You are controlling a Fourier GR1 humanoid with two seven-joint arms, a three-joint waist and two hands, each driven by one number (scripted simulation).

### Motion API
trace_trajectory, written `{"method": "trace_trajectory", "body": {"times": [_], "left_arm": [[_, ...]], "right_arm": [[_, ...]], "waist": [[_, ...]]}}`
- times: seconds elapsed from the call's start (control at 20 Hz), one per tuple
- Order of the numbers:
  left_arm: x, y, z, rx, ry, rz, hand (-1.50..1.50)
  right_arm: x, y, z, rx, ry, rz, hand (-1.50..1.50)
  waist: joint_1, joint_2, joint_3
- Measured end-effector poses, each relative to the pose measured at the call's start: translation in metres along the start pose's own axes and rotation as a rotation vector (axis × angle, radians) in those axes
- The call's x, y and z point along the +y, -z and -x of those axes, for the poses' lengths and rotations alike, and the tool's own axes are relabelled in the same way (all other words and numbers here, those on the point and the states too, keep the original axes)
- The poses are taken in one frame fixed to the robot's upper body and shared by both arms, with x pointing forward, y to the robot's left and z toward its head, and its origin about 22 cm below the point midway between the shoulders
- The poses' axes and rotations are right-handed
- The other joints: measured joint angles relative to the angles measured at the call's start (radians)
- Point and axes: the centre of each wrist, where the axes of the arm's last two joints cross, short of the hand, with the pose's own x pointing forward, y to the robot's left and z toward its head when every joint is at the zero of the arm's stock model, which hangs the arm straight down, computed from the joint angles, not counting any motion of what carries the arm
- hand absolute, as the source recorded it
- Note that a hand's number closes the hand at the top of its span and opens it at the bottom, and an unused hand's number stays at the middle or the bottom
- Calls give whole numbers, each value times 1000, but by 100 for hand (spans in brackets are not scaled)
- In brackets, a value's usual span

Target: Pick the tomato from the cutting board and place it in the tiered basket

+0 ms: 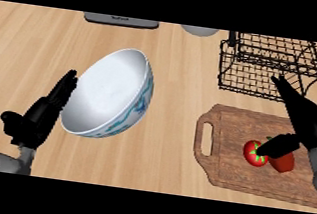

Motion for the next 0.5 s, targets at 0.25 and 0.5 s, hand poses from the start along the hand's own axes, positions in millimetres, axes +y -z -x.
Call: {"method": "trace_trajectory", "body": {"times": [0.25, 0.5], "left_arm": [[-3, 0, 2, 3, 1, 7, 0], [-5, 4, 4, -4, -4, 18, 0]], "right_arm": [[-16, -26, -43, 114, -121, -121, -150], [-26, -53, -70, 122, -128, -133, -150]], "waist": [[7, 5, 10], [19, 12, 15]]}}
